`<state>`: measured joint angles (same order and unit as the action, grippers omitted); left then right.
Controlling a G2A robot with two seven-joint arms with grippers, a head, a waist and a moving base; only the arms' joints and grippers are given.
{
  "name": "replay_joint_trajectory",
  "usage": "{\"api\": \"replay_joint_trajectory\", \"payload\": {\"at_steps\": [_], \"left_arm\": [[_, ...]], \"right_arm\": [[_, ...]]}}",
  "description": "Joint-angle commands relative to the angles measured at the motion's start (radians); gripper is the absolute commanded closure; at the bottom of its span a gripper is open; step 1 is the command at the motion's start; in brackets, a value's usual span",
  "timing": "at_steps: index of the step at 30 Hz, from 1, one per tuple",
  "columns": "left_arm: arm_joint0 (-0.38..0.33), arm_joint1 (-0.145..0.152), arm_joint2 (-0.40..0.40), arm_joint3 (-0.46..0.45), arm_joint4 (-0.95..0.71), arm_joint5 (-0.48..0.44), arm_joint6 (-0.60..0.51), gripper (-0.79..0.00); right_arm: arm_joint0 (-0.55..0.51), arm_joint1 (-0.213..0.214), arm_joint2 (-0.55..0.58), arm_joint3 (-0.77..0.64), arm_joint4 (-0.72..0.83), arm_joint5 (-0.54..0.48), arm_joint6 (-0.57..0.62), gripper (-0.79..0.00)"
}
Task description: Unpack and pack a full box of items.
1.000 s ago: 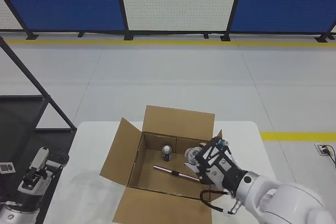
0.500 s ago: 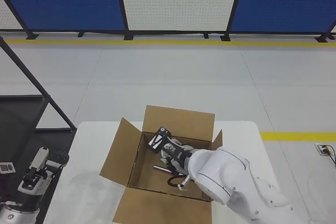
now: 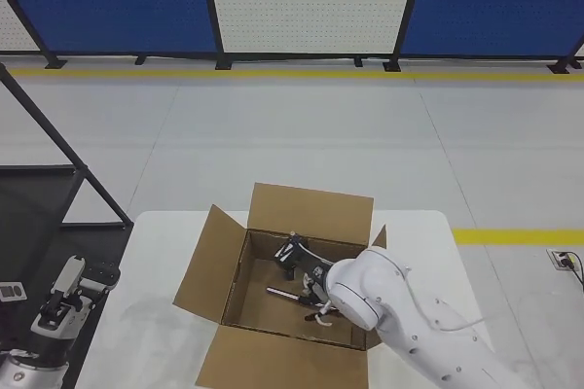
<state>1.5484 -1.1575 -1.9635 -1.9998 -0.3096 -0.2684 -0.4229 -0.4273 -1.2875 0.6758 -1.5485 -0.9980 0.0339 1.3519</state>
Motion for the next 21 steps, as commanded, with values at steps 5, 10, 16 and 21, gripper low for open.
{"api": "replay_joint_trajectory", "payload": {"at_steps": [5,10,16,21], "left_arm": [[0.0,0.0,0.0,0.0,0.0,0.0,0.0,-0.785],[0.0,0.0,0.0,0.0,0.0,0.0,0.0,-0.785],[0.0,0.0,0.0,0.0,0.0,0.0,0.0,-0.785],[0.0,0.0,0.0,0.0,0.0,0.0,0.0,-0.785]], "right_arm": [[0.023,-0.028,-0.033,0.097,-0.002,0.03,-0.01,0.0],[0.034,-0.046,-0.038,0.154,0.021,0.027,-0.029,0.0],[0.023,-0.061,-0.039,0.2,0.016,0.04,-0.09,0.0],[0.013,-0.075,-0.027,0.263,0.029,0.072,-0.17,0.0]]}}
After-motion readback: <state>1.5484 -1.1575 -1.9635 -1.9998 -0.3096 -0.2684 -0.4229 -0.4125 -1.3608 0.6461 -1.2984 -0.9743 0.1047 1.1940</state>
